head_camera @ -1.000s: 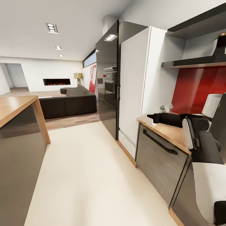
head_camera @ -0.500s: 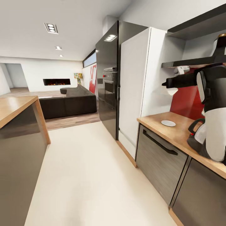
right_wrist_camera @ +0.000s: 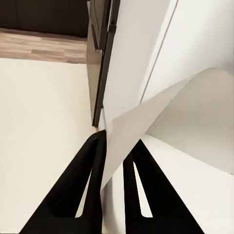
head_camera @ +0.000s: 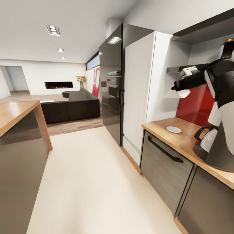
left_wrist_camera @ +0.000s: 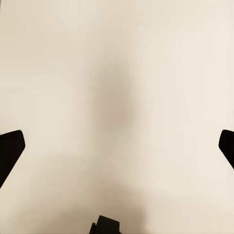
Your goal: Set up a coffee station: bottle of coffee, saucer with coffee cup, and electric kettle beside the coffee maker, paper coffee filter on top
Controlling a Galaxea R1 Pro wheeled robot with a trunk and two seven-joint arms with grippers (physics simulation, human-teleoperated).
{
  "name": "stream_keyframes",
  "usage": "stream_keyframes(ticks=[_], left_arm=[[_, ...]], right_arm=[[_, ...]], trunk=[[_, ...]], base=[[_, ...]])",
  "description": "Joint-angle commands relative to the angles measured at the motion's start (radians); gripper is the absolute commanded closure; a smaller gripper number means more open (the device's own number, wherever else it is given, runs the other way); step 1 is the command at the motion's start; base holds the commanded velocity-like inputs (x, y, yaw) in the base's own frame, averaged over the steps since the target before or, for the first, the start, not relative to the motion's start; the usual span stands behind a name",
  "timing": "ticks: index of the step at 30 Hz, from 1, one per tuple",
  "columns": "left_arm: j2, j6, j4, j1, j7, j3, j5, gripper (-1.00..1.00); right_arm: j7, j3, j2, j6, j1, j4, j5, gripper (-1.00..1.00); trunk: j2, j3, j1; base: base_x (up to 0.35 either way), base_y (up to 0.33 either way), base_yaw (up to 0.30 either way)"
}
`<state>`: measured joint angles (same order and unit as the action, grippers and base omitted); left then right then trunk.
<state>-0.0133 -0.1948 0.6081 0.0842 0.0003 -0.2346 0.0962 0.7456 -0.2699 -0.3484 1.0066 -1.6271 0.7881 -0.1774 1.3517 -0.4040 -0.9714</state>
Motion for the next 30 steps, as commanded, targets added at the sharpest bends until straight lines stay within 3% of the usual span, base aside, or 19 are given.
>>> stream_keyframes(ticks=[1,9,13,19,21,22,28,30], left_arm=[[0.0,-0.001,0.001,0.0,0.0,0.0,0.01,-1.0],[0.0,0.0,0.001,0.0,0.0,0.0,0.01,-1.0],[0.0,0.0,0.001,0.0,0.0,0.0,0.01,-1.0],[0.0,0.001,0.001,0.0,-0.001,0.0,0.01,-1.0],[0.0,0.001,0.001,0.0,-0.001,0.0,0.01,-1.0],[0.0,0.001,0.001,0.001,-0.002,0.0,0.01,-1.0],[0.0,0.001,0.001,0.0,-0.002,0.0,0.01,-1.0],[0.0,0.001,0.001,0.0,-0.002,0.0,0.01,-1.0]], right_arm=[[0.019,-0.019,-0.006,0.001,-0.002,-0.001,-0.009,1.0],[0.045,-0.067,-0.014,0.0,-0.05,-0.094,-0.013,1.0],[0.092,-0.131,-0.012,0.0,-0.105,-0.18,-0.019,1.0],[0.196,-0.287,-0.007,0.0,-0.188,-0.293,-0.023,1.0],[0.218,-0.304,-0.007,0.0,-0.198,-0.308,-0.023,1.0],[0.278,-0.33,-0.012,-0.002,-0.212,-0.336,-0.025,1.0],[0.398,-0.379,-0.015,-0.003,-0.217,-0.343,-0.026,1.0],[0.403,-0.381,-0.015,-0.003,-0.217,-0.343,-0.026,1.0]], trunk=[[-0.007,0.002,0.004],[-0.063,0.027,0.035],[-0.091,0.04,0.05],[-0.133,0.059,0.073],[-0.147,0.065,0.081],[-0.147,0.065,0.081],[-0.147,0.065,0.081],[-0.147,0.065,0.081]], base=[[0.0,0.0,0.0],[0.0,0.0,0.0],[0.0,0.0,0.0],[0.0,0.0,0.0],[0.0,0.0,0.0],[0.0,0.0,0.0],[0.0,0.0,-0.004],[0.0,0.0,-0.082]])
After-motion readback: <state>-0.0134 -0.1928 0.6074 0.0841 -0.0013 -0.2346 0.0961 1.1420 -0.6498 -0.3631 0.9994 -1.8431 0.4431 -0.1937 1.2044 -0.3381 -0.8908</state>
